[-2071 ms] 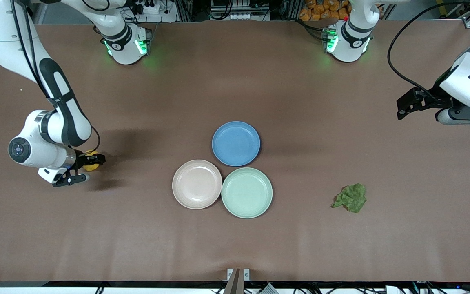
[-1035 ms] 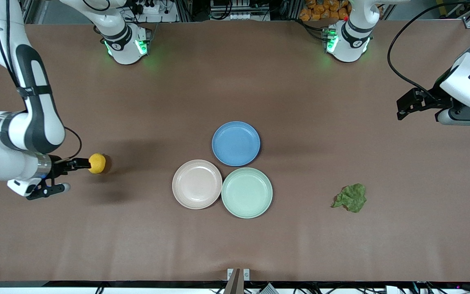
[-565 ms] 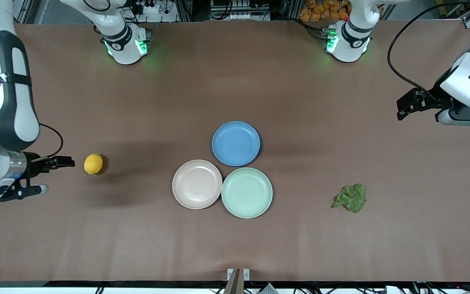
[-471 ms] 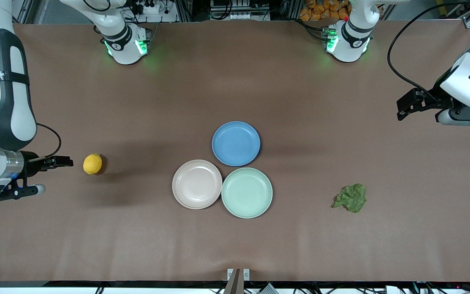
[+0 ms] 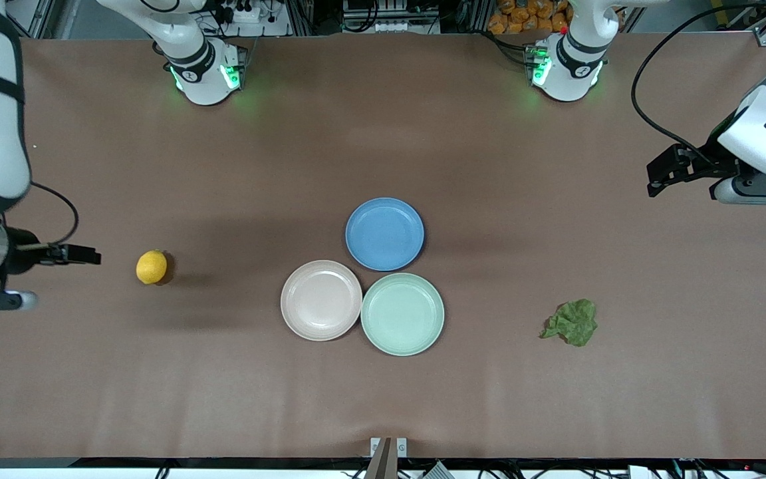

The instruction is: Pick lemon and lettuce from plates

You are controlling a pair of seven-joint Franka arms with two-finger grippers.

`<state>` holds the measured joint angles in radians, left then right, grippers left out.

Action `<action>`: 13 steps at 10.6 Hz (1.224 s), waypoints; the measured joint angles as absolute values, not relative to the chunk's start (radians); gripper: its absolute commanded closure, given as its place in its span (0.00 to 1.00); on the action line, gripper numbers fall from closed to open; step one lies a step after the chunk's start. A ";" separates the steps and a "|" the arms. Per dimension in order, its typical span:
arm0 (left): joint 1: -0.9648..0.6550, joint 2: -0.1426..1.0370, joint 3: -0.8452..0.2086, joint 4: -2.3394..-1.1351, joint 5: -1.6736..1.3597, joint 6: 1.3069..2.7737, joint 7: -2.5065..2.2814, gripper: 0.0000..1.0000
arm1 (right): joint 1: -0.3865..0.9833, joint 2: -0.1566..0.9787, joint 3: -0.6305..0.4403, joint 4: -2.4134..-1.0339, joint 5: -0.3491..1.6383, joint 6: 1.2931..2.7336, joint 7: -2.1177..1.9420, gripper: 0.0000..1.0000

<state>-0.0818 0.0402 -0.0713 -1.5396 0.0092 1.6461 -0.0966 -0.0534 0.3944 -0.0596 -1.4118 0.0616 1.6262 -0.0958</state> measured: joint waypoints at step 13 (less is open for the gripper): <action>-0.075 0.002 -0.066 -1.530 0.009 1.621 -0.097 0.00 | -0.011 0.112 -0.046 -1.399 0.038 1.335 -0.048 0.00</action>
